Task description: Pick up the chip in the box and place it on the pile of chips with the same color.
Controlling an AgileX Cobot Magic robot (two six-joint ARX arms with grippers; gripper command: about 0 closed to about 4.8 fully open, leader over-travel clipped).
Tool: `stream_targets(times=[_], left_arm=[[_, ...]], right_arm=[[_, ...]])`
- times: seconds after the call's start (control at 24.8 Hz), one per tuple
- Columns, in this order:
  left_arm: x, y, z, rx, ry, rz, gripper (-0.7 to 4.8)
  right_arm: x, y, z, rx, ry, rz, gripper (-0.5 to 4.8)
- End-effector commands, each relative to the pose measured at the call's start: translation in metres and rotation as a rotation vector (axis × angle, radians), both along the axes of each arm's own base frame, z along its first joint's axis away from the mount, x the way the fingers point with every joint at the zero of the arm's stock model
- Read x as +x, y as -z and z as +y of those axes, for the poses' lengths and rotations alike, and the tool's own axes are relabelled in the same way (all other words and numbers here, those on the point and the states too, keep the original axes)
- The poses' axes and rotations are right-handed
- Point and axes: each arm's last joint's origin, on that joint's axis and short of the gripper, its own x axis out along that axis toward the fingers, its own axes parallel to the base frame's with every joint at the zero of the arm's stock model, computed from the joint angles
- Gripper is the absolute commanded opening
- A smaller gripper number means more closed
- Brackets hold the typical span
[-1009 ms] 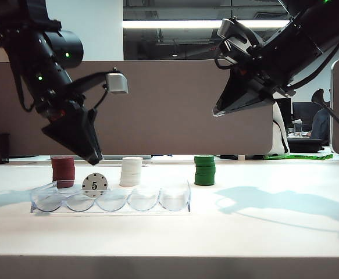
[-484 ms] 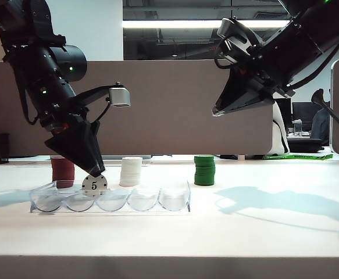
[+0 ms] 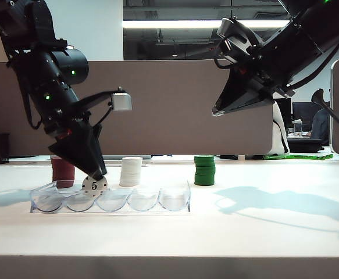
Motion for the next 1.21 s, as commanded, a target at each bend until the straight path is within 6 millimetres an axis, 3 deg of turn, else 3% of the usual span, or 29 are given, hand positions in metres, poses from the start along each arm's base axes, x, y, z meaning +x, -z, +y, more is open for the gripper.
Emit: stream_targets(times=[0.04, 0.56, 1.21], left_arm=[[0.002, 0.0019, -0.0001, 0.001, -0.011, 0.005, 1.54], [0.0056, 0.01, -0.0001, 0.03, -0.035, 0.013, 1.53], [0.0024, 0.0058, 0.0006, 0.028, -0.057, 0.034, 1.52]], right_arm=[[0.0, -0.0029, 0.0004, 0.01, -0.009, -0.017, -0.06], [0.0, -0.0029, 0.0004, 0.01, -0.009, -0.017, -0.06], [-0.0001, -0.0029, 0.0004, 0.01, -0.009, -0.017, -0.06]])
